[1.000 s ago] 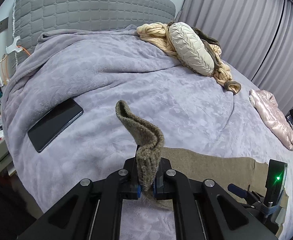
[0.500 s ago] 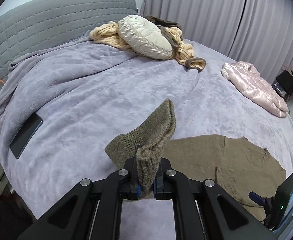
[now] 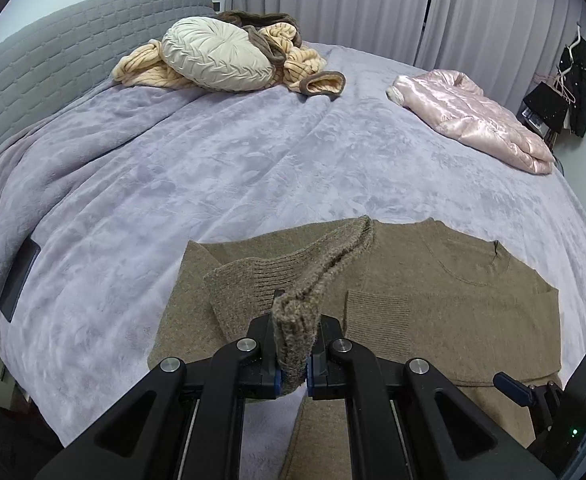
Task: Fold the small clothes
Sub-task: 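Carry the held cuff with the left gripper across the sweater body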
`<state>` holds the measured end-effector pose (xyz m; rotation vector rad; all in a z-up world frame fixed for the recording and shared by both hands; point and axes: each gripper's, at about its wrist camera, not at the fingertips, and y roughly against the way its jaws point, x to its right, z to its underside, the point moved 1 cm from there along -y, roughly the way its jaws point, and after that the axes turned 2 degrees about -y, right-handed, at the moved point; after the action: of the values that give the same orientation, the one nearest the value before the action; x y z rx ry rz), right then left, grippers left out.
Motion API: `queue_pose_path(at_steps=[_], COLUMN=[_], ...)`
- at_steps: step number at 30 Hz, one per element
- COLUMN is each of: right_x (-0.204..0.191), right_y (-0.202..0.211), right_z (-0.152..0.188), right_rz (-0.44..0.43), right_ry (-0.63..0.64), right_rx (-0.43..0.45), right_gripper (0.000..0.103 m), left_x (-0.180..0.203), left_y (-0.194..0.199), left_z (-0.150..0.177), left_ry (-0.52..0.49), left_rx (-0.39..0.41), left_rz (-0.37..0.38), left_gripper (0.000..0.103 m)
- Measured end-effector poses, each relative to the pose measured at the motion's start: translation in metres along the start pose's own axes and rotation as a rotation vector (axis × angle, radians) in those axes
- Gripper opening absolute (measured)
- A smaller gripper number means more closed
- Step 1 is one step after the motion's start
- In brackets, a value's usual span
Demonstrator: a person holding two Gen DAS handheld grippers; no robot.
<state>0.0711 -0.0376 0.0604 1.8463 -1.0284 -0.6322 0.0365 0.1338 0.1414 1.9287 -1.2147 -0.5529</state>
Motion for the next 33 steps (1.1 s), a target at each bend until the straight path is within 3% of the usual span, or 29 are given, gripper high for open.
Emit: queue_pose_path(at_steps=[14, 33], right_x=[0.017, 0.081], right_y=[0.004, 0.010], right_z=[0.015, 0.029], right_rz=[-0.002, 0.015], right_ry=[-0.017, -0.098], right_rx=[0.017, 0.036], right_gripper=[0.083, 0.083], left_x=[0.055, 0.139], left_y=[-0.004, -0.010], left_z=[0.011, 0.021], left_ry=[-0.092, -0.204], left_rx=[-0.033, -0.041], left_rz=[-0.006, 0.002], left_gripper=[0.009, 0.009])
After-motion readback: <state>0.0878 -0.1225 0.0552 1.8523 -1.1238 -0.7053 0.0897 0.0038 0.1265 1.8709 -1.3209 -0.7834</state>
